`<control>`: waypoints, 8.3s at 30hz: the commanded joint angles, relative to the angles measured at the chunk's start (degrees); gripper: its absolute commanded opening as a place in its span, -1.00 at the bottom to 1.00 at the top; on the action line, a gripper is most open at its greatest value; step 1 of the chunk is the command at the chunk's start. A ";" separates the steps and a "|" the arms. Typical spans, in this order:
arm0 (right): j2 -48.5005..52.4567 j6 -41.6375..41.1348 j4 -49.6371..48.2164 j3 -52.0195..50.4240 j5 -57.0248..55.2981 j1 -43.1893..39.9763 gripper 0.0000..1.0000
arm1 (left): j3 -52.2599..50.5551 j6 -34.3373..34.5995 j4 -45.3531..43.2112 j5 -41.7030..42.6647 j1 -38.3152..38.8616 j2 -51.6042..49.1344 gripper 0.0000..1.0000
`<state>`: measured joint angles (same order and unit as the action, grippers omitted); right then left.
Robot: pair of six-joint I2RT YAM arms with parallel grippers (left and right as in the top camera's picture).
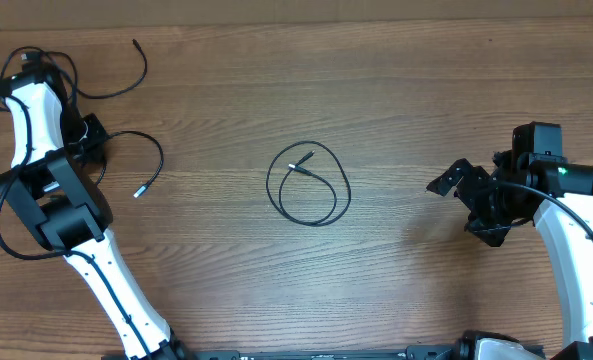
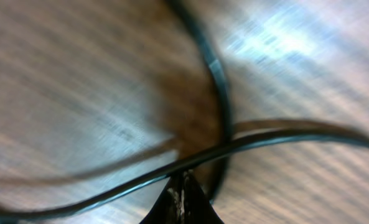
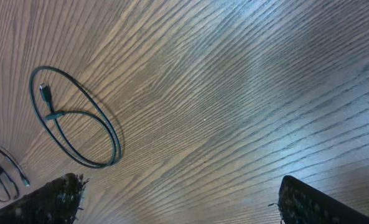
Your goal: Untangle cables
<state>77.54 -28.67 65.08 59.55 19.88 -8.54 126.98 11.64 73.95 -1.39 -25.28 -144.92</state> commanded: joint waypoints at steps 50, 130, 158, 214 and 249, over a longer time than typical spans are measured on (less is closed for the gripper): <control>-0.04 0.24 1.36 -0.35 0.74 -0.15 1.00 | 41.03 -5.64 22.88 42.75 20.72 -1.55 -0.75; -0.04 2.12 -0.74 -0.35 0.31 -0.17 1.00 | -47.50 -16.24 -32.02 19.34 65.09 30.82 -0.04; -0.04 2.12 -0.74 -0.35 0.31 -0.17 1.00 | -49.90 -15.54 -39.41 12.48 65.37 27.06 -0.28; -0.04 2.14 -0.74 -0.35 0.31 -0.17 1.00 | -6.08 -0.11 -2.43 57.68 28.24 50.03 -0.92; -0.04 2.14 -0.74 -0.35 0.31 -0.17 1.00 | -23.96 11.72 13.09 8.44 58.73 43.06 -0.91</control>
<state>77.54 -26.94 64.53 59.51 20.34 -8.54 107.02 21.80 89.03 8.05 32.69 -101.08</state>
